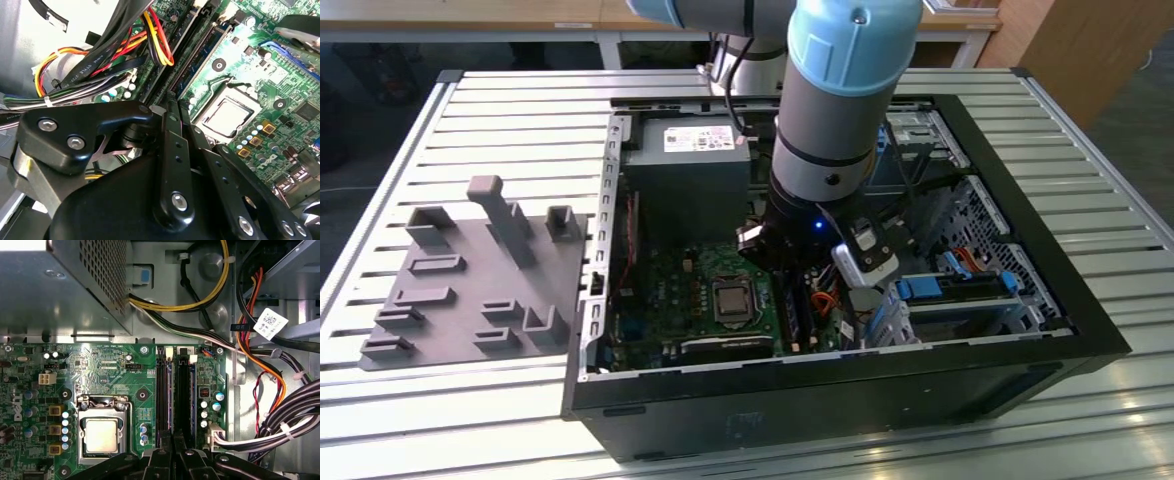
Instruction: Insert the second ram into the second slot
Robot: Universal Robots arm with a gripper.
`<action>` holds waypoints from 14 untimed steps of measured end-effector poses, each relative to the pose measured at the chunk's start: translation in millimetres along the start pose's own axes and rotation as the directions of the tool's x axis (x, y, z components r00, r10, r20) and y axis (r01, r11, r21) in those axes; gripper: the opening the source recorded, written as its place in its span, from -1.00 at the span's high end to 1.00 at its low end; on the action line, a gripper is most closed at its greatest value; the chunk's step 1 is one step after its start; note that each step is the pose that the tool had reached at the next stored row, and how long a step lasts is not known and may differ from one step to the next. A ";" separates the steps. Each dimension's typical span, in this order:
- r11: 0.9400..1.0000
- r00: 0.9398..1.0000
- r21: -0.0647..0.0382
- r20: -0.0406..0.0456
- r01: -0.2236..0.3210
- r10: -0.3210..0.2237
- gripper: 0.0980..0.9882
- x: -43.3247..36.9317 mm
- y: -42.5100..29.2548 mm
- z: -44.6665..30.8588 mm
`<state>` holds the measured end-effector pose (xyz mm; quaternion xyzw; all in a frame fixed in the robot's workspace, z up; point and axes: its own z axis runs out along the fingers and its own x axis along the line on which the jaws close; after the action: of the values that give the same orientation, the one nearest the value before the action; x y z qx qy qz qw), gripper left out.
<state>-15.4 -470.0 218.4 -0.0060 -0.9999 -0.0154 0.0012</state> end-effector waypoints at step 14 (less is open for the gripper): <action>1.000 1.000 0.000 0.000 0.000 0.000 0.76 0.0 0.4 -9.5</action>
<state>-15.4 -469.9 227.8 -0.0060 -0.9999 -0.0156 0.0011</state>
